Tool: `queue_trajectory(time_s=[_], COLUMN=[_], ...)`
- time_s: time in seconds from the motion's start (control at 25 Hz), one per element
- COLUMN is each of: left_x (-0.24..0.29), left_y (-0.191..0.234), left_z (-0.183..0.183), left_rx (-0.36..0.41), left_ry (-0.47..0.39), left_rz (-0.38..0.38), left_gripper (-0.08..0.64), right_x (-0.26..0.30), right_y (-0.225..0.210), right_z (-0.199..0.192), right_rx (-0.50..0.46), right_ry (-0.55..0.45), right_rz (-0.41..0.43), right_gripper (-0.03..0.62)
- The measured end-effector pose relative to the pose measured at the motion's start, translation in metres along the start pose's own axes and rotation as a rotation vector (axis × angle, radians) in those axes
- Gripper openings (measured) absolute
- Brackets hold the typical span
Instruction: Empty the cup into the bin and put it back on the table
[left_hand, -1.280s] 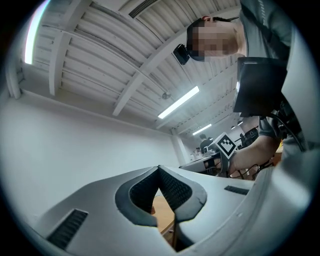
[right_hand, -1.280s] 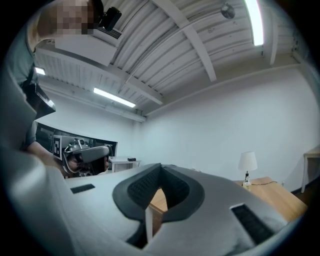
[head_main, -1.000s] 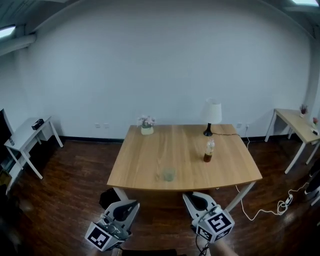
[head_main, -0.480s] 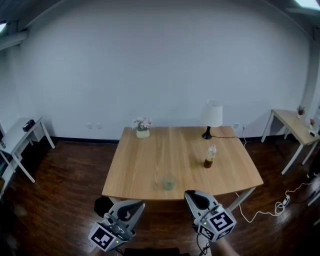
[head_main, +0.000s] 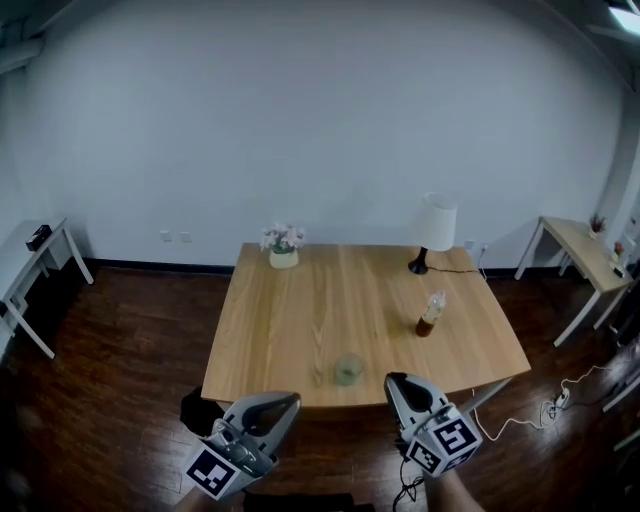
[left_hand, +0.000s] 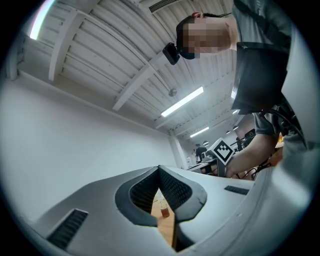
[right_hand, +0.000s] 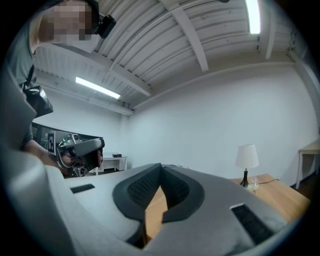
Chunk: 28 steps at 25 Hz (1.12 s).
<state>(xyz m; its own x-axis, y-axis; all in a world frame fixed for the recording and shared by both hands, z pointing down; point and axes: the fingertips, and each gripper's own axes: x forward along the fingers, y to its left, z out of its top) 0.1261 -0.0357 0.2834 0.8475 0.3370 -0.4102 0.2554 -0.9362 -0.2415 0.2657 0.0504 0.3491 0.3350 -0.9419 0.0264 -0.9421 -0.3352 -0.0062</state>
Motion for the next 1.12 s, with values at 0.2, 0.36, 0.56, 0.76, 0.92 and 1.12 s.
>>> queue_trajectory(time_s=[0.2,0.36,0.56,0.76,0.92,1.12], left_x=[0.001,0.009,0.025,0.042,0.061,0.078], left_y=[0.019,0.029,0.040,0.052,0.061,0.069], left_z=[-0.017,-0.037,-0.059,-0.079,-0.087,-0.092], left_rx=[-0.040,-0.069,-0.075,-0.068,-0.056,-0.045], left_ry=[0.013,0.037,0.064,0.106,0.109,0.108], left_rz=[0.011,0.026,0.050,0.078,0.088,0.092], left_gripper=[-0.009,-0.009,-0.009,-0.009,-0.009,-0.009], right_x=[0.018,0.035,0.054,0.072,0.084,0.097], right_y=[-0.013,-0.026,-0.042,-0.052,-0.065,-0.079], right_z=[-0.015,-0.029,-0.047,-0.061,-0.061,-0.051], right_rx=[-0.002,0.012,0.031,0.050,0.055,0.044], right_ry=[0.049,0.080,0.106,0.137,0.132,0.115], right_rz=[-0.022,-0.019,0.004,0.046,0.072,0.089], right_gripper=[0.000,0.002,0.002,0.083,0.083,0.083])
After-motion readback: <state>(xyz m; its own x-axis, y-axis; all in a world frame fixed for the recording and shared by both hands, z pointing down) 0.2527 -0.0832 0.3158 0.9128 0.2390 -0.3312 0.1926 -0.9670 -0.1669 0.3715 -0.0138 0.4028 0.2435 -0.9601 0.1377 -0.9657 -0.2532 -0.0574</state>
